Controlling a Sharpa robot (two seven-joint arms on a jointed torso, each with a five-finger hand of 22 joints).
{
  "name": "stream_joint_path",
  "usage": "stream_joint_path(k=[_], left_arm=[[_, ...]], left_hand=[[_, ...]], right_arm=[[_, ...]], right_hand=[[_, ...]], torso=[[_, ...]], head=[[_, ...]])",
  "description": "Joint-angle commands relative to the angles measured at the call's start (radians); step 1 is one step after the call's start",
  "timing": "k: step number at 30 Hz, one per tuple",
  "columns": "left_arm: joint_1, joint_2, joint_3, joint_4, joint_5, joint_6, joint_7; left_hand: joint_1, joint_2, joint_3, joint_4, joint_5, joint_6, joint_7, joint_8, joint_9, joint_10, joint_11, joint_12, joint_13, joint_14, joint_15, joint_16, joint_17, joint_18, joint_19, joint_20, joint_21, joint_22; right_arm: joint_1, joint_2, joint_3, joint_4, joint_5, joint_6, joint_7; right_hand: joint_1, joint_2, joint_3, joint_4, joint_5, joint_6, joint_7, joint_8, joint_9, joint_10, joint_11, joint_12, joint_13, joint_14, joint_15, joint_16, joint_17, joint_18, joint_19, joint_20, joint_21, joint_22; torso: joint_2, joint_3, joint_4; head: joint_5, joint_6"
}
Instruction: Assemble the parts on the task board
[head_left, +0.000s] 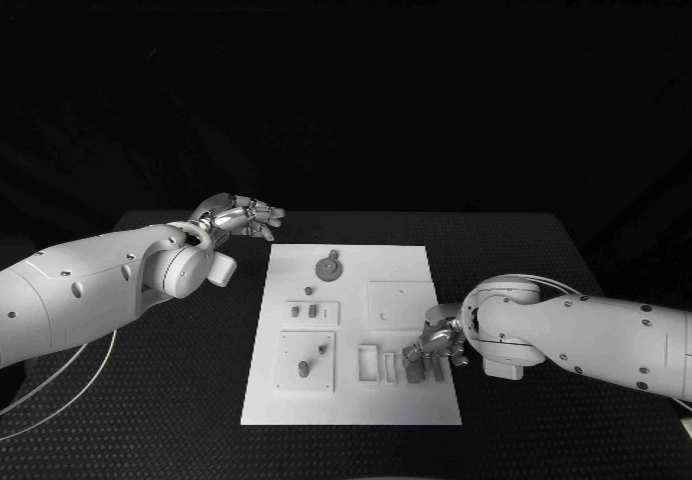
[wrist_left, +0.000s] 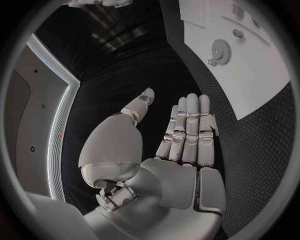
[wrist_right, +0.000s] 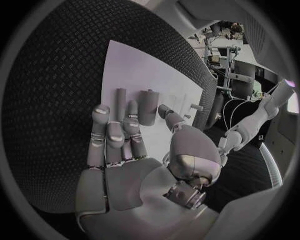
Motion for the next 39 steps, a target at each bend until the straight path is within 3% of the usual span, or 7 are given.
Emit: stream_joint_path(k=[1,14,17,21,26,32,39], left_arm=[[0.001,0.0,0.001,0.003,0.004,0.011,0.009],[0.001,-0.002,0.001,0.005,0.004,0.012,0.007],[0.001,-0.002,0.001,0.006,0.004,0.013,0.007],[0.001,-0.003,0.001,0.007,0.004,0.013,0.006],[0.001,-0.003,0.001,0.007,0.004,0.015,0.005],[0.001,-0.004,0.001,0.006,0.003,0.016,0.004],[0.001,-0.003,0.001,0.006,0.003,0.016,0.004]], left_hand=[[-0.001,0.006,-0.004,-0.003,-0.004,0.005,-0.002,0.007,-0.002,0.003,-0.005,0.004,0.001,-0.001,0.004,-0.004,0.001,0.001,-0.001,0.006,-0.005,0.001],[-0.001,0.007,-0.004,-0.003,-0.004,0.005,-0.002,0.006,-0.002,0.003,-0.005,0.004,0.001,-0.001,0.004,-0.004,0.002,0.001,-0.001,0.006,-0.005,0.002],[-0.001,0.007,-0.004,-0.003,-0.004,0.005,-0.002,0.006,-0.002,0.003,-0.005,0.004,0.001,-0.001,0.004,-0.004,0.002,0.001,-0.001,0.006,-0.006,0.002],[-0.002,0.007,-0.004,-0.003,-0.004,0.005,-0.002,0.006,-0.002,0.003,-0.005,0.004,0.001,-0.001,0.004,-0.005,0.002,0.001,-0.001,0.006,-0.006,0.002],[-0.002,0.007,-0.004,-0.003,-0.004,0.004,-0.002,0.006,-0.002,0.003,-0.005,0.004,0.001,-0.001,0.004,-0.005,0.002,0.001,-0.001,0.006,-0.006,0.002],[-0.001,0.007,-0.004,-0.003,-0.004,0.005,-0.002,0.007,-0.002,0.003,-0.005,0.004,0.001,-0.001,0.004,-0.005,0.002,0.001,-0.001,0.006,-0.006,0.002],[-0.001,0.007,-0.004,-0.003,-0.004,0.004,-0.002,0.007,-0.002,0.003,-0.005,0.004,0.001,-0.001,0.004,-0.005,0.003,0.001,-0.001,0.006,-0.006,0.002]], right_arm=[[-0.007,0.007,0.0,-0.005,-0.026,0.017,0.004],[-0.023,0.028,0.0,-0.017,-0.06,0.024,0.002],[-0.023,0.028,0.0,-0.018,-0.064,0.02,0.0],[-0.023,0.027,0.0,-0.019,-0.068,0.014,-0.003],[-0.023,0.023,0.0,-0.014,-0.056,0.001,-0.001],[-0.023,0.017,0.0,-0.003,-0.02,-0.028,0.003],[-0.015,-0.002,0.0,0.022,-0.001,-0.067,0.01]], right_hand=[[-0.01,-0.003,0.002,0.004,0.003,-0.005,0.004,-0.006,0.0,0.001,0.002,-0.006,0.002,0.0,0.002,0.007,0.001,0.015,0.001,-0.005,0.0,0.0],[0.003,0.01,0.009,-0.02,0.001,-0.006,0.006,-0.008,0.002,-0.001,0.004,-0.009,0.01,-0.001,0.004,0.008,0.004,0.015,0.0,-0.006,0.004,0.003],[0.011,0.028,0.006,-0.045,0.001,-0.005,0.006,-0.009,0.004,0.0,0.004,-0.011,0.016,-0.001,0.005,0.009,0.006,0.015,-0.001,-0.005,0.006,0.005],[0.041,0.075,0.015,-0.098,0.002,-0.002,0.006,-0.01,0.007,0.004,0.004,-0.015,0.023,0.002,0.005,0.008,0.007,0.015,0.002,-0.003,0.009,0.006],[0.067,0.107,0.057,-0.114,0.003,0.005,0.005,-0.01,0.008,0.012,0.004,-0.018,0.029,0.007,0.005,0.008,0.007,0.015,0.008,0.001,0.01,0.005],[0.064,0.119,0.061,-0.122,0.002,0.011,0.004,-0.008,0.009,0.017,0.003,-0.018,0.032,0.011,0.005,0.009,0.007,0.015,0.011,0.002,0.013,0.006],[0.056,0.117,0.06,-0.123,0.002,0.017,0.002,-0.007,0.009,0.022,0.001,-0.019,0.035,0.019,0.004,0.009,0.015,0.015,0.015,0.002,0.016,0.006]], torso=[[0.0,-0.0004,0.0002],[-0.001,-0.0012,0.0006],[0.0,-0.0008,0.0006],[-0.001,-0.0016,0.0004],[-0.001,-0.0013,-0.0003],[-0.001,-0.0011,0.0006],[-0.001,-0.0011,-0.0006]], head=[[0.001,0.0],[0.0,-0.003],[0.0,-0.004],[0.0,-0.003],[0.0,-0.003],[-0.001,0.0],[-0.002,0.003]])
